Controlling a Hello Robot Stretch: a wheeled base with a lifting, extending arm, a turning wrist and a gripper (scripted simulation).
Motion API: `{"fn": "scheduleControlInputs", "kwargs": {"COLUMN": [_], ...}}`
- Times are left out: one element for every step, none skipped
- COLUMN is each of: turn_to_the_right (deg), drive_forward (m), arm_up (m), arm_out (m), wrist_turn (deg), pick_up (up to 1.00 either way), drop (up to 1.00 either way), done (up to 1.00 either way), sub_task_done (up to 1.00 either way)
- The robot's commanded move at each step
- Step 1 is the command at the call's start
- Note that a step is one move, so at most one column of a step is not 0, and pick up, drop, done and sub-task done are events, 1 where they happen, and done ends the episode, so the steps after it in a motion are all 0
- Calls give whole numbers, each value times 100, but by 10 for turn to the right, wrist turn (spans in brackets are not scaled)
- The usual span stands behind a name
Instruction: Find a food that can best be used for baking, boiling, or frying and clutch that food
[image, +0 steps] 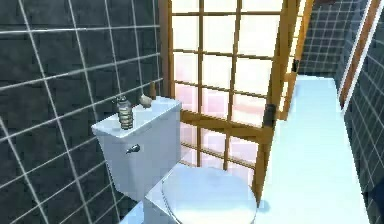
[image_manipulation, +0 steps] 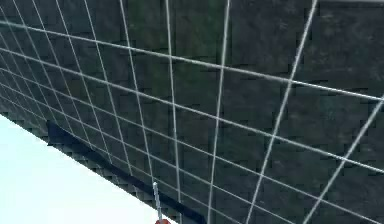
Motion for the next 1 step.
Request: {"fn": "scheduleControlInputs", "kwargs": {"turn_to_the_right": [450], "drive_forward": [0], "arm_up": [0], "arm_out": [0], "wrist_turn": [0], "pick_up": [0], "drop": [0], "done": [0], "sub_task_done": [0]}}
